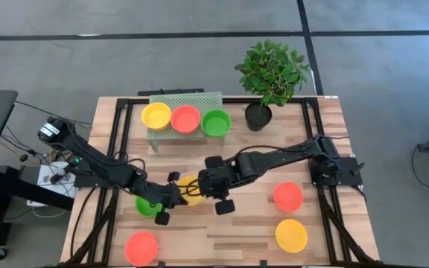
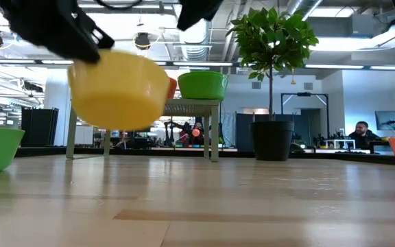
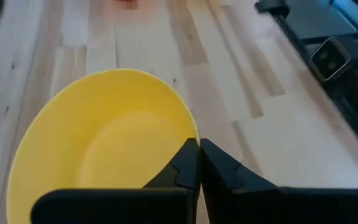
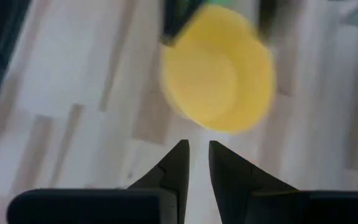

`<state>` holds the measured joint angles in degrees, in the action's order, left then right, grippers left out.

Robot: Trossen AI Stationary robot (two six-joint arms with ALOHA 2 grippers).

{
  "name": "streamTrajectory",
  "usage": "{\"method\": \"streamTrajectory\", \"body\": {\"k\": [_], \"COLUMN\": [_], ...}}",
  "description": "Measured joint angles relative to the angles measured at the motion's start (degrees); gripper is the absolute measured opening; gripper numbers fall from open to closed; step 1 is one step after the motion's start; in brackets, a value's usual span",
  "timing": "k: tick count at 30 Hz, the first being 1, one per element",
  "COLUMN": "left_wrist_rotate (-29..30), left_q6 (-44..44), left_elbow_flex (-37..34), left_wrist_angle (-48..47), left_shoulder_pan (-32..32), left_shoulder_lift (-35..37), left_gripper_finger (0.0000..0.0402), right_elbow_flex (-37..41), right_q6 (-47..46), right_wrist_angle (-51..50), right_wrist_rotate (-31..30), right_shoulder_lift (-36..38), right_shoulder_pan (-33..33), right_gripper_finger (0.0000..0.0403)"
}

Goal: Pick & Place Mini bowls
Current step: Stack the yellow bowl on top of the yellow bowl on the shelf

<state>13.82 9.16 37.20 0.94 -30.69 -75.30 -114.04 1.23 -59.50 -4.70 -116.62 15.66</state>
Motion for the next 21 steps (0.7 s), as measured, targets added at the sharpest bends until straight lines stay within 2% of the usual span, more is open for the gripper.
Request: {"method": "streamTrajectory", "body": {"k": [2,5,10,14,21], "left_wrist_rotate": [1.8,6.3,16.0,18.5,18.1], "left_q6": [1.9,2.1,1.9,2.0,0.7], "left_elbow_flex": [1.8,6.1,14.5,20.3,28.9], "left_wrist_angle": [-4.9,-14.1,-31.3,-41.3,-53.4], "left_shoulder_pan": [-1.4,-3.9,-6.0,-4.4,2.0], "left_shoulder_lift": [1.8,4.3,7.7,10.9,16.1], "left_gripper_finger": [0.0008,0.0007,0.0009,0.0009,0.0014], "right_elbow_flex": [2.1,8.0,26.0,41.9,64.6], "right_q6": [-1.0,-1.2,-1.4,-3.2,-3.3], "right_wrist_angle": [-0.6,3.0,16.0,30.0,55.4], "right_wrist_rotate": [-3.2,-4.5,-4.3,-4.3,-4.3], "right_shoulder_lift": [2.3,6.2,15.6,24.3,37.5], "right_shoulder_pan": [0.1,0.4,0.8,0.3,-1.1], "right_gripper_finger": [0.0056,0.0056,0.0056,0.0056,0.0056]}}
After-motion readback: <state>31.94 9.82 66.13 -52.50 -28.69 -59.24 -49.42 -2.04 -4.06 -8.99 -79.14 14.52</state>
